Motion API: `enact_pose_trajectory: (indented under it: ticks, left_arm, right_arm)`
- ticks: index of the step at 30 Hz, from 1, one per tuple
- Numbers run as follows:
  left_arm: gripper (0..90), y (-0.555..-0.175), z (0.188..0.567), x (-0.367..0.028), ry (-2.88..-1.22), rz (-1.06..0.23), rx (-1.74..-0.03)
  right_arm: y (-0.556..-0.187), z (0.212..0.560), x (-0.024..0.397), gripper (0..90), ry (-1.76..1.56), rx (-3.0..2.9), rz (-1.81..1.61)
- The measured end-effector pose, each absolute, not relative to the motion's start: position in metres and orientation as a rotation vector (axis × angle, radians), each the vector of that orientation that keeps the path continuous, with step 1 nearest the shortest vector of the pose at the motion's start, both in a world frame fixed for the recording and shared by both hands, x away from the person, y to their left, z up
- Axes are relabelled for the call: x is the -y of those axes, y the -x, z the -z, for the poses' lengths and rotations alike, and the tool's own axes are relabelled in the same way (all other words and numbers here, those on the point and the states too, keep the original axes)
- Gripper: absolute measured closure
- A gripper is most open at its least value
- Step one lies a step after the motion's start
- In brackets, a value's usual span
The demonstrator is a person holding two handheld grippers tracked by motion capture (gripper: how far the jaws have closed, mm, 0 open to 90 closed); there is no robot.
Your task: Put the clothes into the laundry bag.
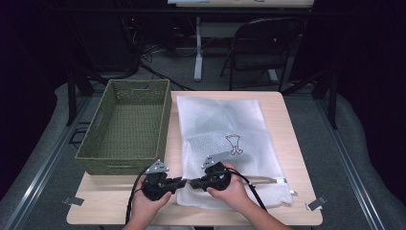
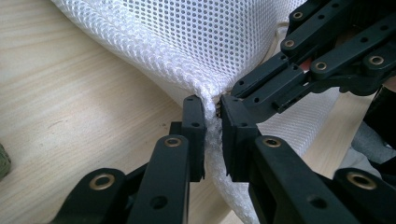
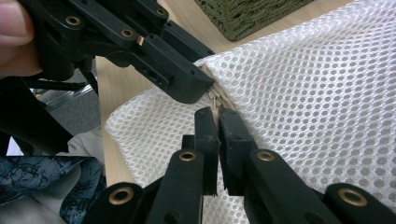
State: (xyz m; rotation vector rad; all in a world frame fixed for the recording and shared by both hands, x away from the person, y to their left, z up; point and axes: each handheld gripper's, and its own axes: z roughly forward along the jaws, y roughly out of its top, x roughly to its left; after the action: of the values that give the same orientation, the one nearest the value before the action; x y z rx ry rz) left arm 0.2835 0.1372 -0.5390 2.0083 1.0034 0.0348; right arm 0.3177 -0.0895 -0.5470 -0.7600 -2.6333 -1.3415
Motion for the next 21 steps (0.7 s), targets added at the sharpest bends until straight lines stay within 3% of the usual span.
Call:
enact_pose_trajectory:
  ticks: [21]
  left_arm:
    - [83.4, -0.281, 0.536, -0.146, -1.992, -0.043, -1.019]
  right_arm:
    - [-0.316, 0.554, 0.105, 87.2, 0.803, 2.717, 1.257]
